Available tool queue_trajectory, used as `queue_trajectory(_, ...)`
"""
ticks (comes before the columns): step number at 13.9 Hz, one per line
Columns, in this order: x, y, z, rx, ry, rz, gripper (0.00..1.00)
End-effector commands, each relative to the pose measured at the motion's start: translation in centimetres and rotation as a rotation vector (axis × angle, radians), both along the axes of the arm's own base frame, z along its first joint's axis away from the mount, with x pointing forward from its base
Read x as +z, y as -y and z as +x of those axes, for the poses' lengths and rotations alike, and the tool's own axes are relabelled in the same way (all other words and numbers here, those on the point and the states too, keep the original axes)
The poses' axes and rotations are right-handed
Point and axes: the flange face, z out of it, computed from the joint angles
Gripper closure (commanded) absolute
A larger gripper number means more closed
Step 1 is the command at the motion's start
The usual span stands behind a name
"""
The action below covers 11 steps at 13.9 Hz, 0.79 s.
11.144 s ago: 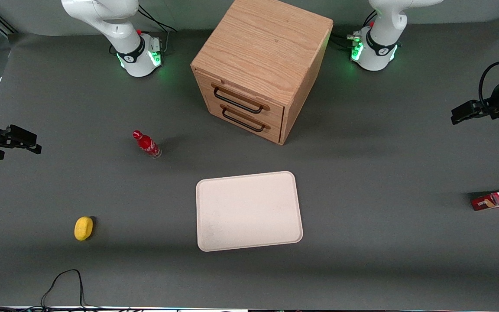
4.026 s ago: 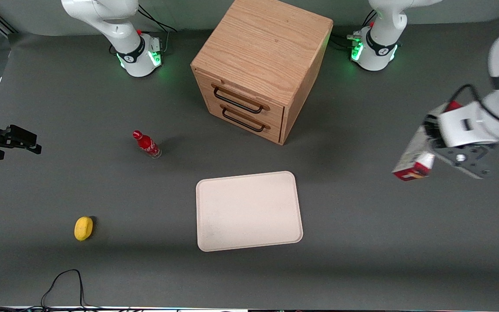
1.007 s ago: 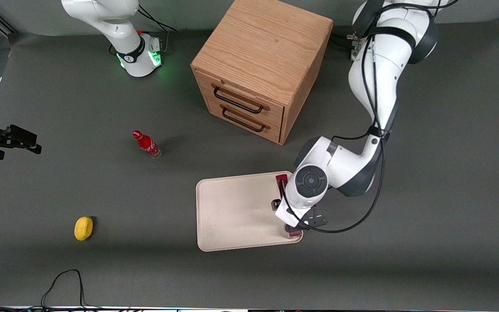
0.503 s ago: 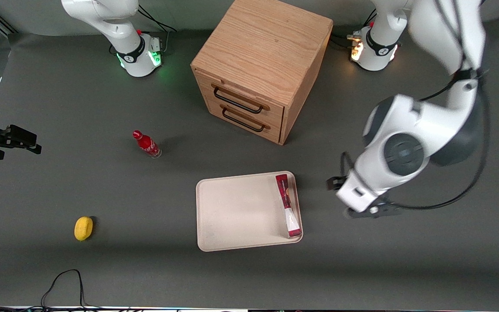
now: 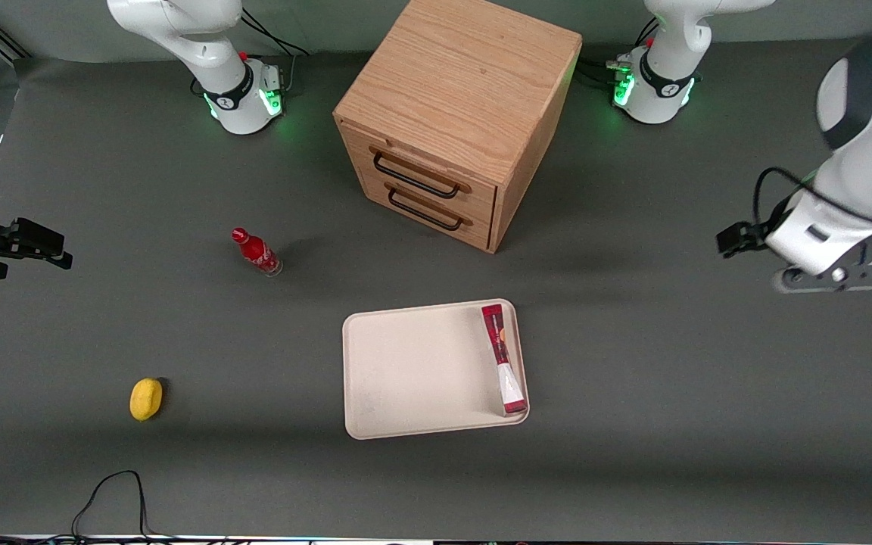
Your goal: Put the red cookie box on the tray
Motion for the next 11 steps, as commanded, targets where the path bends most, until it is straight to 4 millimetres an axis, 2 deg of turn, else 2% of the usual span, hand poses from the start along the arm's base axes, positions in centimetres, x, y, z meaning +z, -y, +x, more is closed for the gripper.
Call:
queue_trajectory(1,1.2,-2.2,-2.1,0.020,-0.011,-0.007,0.00)
queue_trajectory(2,1.7,-4.1,-2.2,0.034,-0.016,-0.013,0.00)
queue_trajectory(5,3.7,-5.0,-1.7,0.069,-0.015,-0.063,0.00)
queue_trajectory(8,4.2,-5.3,-1.5,0.090,-0.034,-0.077,0.00)
queue_trajectory(11,4.7,-4.8,-1.9,0.092,-0.071,-0.073,0.00)
